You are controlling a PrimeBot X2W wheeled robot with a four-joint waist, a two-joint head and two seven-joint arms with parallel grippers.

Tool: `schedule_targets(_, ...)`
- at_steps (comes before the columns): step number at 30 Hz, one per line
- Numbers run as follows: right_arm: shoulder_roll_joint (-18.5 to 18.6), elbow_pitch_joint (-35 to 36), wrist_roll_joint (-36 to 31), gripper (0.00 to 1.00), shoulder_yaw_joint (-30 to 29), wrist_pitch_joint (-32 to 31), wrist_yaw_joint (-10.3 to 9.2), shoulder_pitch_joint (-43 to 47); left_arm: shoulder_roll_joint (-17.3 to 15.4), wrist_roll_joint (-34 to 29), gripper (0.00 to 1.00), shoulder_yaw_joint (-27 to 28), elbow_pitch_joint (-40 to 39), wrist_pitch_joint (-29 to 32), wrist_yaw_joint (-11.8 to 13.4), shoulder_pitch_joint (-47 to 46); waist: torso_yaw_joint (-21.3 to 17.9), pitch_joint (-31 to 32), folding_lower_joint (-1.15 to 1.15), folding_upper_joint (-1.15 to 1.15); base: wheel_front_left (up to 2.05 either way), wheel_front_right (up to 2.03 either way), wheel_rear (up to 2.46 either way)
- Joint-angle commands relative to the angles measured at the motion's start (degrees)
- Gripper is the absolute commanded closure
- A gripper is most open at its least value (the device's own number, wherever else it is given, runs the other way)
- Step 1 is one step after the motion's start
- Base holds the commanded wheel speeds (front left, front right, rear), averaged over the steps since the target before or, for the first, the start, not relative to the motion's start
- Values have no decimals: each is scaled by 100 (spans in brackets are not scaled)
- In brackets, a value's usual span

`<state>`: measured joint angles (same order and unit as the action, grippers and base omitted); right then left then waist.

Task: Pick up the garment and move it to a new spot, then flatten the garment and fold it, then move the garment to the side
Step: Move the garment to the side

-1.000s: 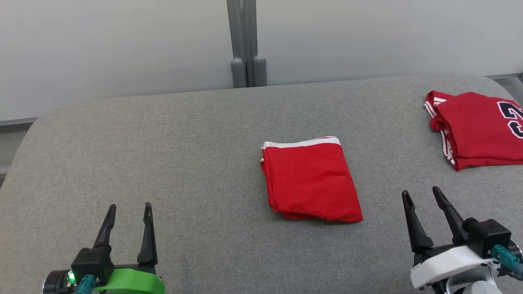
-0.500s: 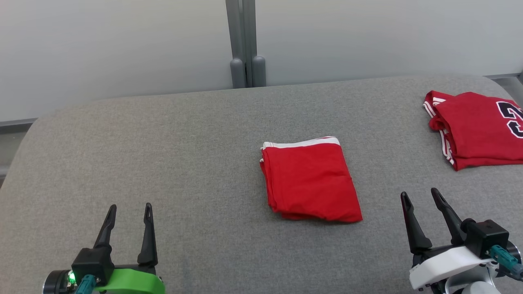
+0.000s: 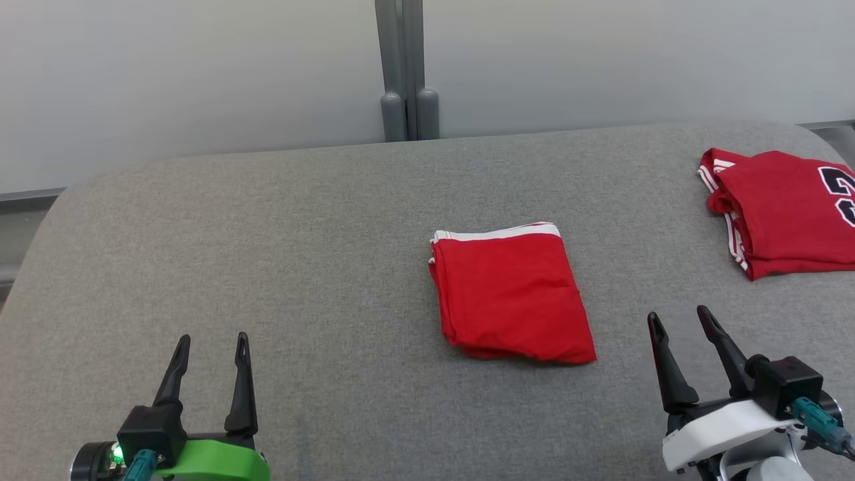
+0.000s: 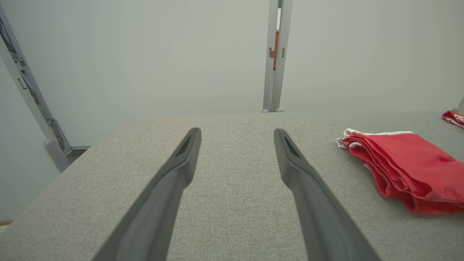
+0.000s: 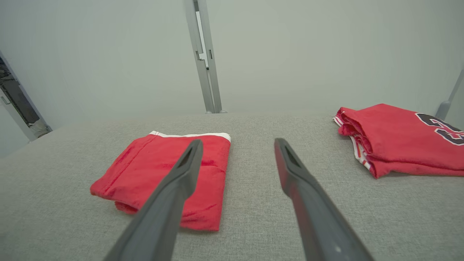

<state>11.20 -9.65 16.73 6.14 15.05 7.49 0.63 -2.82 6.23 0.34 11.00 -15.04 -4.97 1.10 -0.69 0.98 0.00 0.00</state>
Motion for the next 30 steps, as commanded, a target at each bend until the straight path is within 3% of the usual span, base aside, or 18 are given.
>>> schedule_targets(1, 7, -23, 12, 0, 45, 16, -2, -106, -17, -37, 0, 7, -15, -16, 5, 37, 10, -11, 0, 0, 0, 0, 0)
schedule_targets(7, 97, -309, 122, 0, 346, 16, -2, -509, -17, -27, 0, -58, -39, -16, 47, 13, 56, -79, 0, 0, 0, 0, 0)
schedule_targets(20, 343, -2080, 228, 0, 1064, -375, -2, -2294, -16, 60, 0, -300, 38, -16, 89, -330, 511, -497, 0, 0, 0, 0, 0)
schedule_targets(30, 410, -3526, 544, 0, 1275, -337, -2, -3076, -16, 131, 0, -496, -4, -16, 167, -521, 918, -921, 0, 0, 0, 0, 0)
